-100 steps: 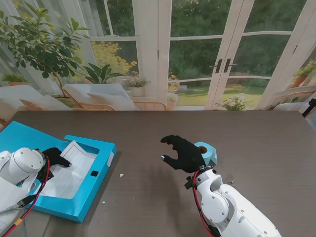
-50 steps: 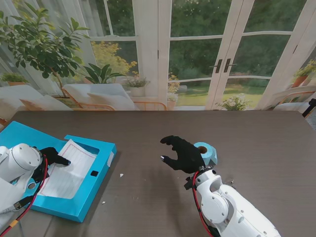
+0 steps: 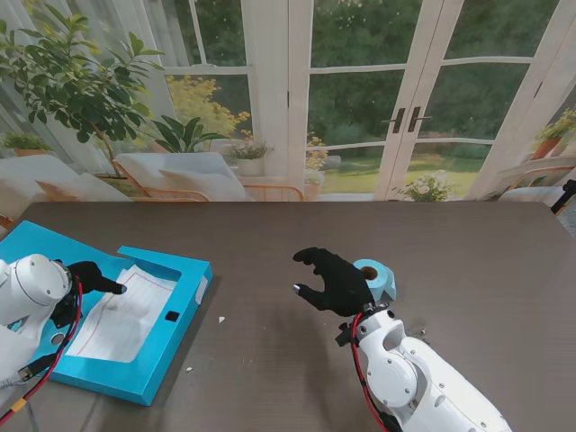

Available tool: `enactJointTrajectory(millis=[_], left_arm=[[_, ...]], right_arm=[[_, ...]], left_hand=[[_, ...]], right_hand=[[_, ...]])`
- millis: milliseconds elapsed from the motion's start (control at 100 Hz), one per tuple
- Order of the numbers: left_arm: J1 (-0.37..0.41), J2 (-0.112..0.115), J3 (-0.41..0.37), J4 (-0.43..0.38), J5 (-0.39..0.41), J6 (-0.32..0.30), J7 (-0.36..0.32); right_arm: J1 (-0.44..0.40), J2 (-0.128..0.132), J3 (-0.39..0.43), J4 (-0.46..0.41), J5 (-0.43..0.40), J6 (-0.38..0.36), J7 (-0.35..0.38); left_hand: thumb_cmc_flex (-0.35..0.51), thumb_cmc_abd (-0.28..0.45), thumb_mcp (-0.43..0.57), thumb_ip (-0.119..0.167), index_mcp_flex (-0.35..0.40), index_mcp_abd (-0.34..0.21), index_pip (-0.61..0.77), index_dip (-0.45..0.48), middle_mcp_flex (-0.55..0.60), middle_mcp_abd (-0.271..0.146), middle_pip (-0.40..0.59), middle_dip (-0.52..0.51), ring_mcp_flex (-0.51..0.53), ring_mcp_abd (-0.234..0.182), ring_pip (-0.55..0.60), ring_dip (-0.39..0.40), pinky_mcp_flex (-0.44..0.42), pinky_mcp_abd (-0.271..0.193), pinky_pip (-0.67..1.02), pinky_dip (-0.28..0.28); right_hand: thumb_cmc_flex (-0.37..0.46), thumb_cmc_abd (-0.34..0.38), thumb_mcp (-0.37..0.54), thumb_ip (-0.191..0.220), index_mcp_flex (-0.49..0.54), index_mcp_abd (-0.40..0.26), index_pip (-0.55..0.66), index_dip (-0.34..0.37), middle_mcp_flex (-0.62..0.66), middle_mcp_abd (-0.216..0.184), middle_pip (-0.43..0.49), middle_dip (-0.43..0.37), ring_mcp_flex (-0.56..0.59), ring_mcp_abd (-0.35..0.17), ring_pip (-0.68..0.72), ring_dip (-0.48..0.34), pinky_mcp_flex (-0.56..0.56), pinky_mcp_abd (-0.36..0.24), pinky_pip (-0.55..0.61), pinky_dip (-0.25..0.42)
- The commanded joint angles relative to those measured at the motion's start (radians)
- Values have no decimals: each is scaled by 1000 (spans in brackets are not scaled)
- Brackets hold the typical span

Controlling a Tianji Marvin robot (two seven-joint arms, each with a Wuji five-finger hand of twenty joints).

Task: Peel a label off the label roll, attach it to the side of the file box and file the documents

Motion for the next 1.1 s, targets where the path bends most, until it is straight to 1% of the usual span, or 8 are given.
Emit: enactJointTrajectory(millis=[0, 180, 290, 400, 490, 680, 840, 1090], left_arm=[[17, -4, -14, -37, -1, -9, -7], [79, -19, -69, -129, -20, -44, 57], [148, -48, -109, -182, -96, -138, 205], [213, -87, -117, -215, -203, -254, 388], [252, -114, -101, -229, -295, -344, 501], [300, -146, -36, -245, -416, -494, 629], [321, -166, 29, -238, -486, -606, 720], [325, -189, 128, -197, -532, -735, 822]], right_arm=[[-8, -5, 2, -1, 4, -5, 11], [-18, -8, 14, -19, 34, -8, 24], [-30, -10, 25, -41, 58, -3, 40], [-47, -12, 41, -71, 100, 10, 64], [-64, -10, 58, -102, 134, 22, 96], [-97, -3, 100, -155, 199, 46, 166], [-129, 0, 136, -191, 254, 70, 206], [-190, 4, 192, -235, 320, 88, 247]], left_hand=[[-26, 34, -25, -19, -19, 27, -22, -20, -58, 34, -27, -38, -52, -7, -33, -29, -15, -7, -54, -4], [-29, 30, -29, -20, -20, 36, -29, -55, -112, 68, -40, -106, -97, -6, -51, -72, -8, -15, -107, -49], [-15, 31, -22, -19, -40, -43, -14, -49, -83, -49, 3, -73, -99, -81, -31, -59, -28, -71, -92, -39], [4, 23, -15, -19, -49, -91, -13, -37, -22, -89, 18, -13, -29, -76, 4, 0, -12, -82, -34, 34], [21, 12, -7, -18, -31, -111, -3, -30, 0, -98, 21, -1, -18, -68, 6, 12, -14, -90, -27, 50], [38, 1, 4, -19, -18, -128, 4, -20, 13, -118, 18, 10, -9, -62, -3, 22, -20, -97, -32, 64], [47, -6, 13, -19, -31, -138, -4, -20, -5, -144, 7, 9, -32, -84, -24, 16, -46, -122, -55, 58], [58, -21, 24, -21, -36, -157, -12, -22, -19, -177, 0, -2, -51, -114, -46, 1, -71, -149, -88, 35]], right_hand=[[-39, 17, -11, 26, 0, -18, 1, 4, 18, -9, -16, -7, -24, -2, -9, -6, -447, 14, -24, 25], [-38, -10, -14, 23, 5, -39, -7, 1, -1, -12, -21, -8, -53, 20, -26, -11, -461, 29, -36, 23], [-39, -27, -21, 21, 21, -62, -16, -3, -13, -12, -27, -11, -73, 32, -58, -23, -471, 48, -54, 20], [-32, -47, -33, 20, 47, -81, -12, 1, -30, -16, -38, -15, -94, 44, -90, -33, -488, 77, -90, 17], [-22, -56, -34, 24, 62, -90, -3, 7, -39, -19, -46, -19, -110, 51, -119, -42, -494, 94, -124, 16], [-15, -52, -66, 30, 86, -106, 6, 17, -34, -26, -58, -24, -126, 56, -171, -57, -508, 114, -197, 22], [-14, -35, -96, 35, 93, -116, -6, 15, -19, -29, -87, -37, -134, 44, -229, -84, -520, 110, -246, 33], [-4, -13, -127, 42, 108, -136, -31, 6, -5, -41, -127, -52, -151, 11, -261, -94, -546, 76, -290, 51]])
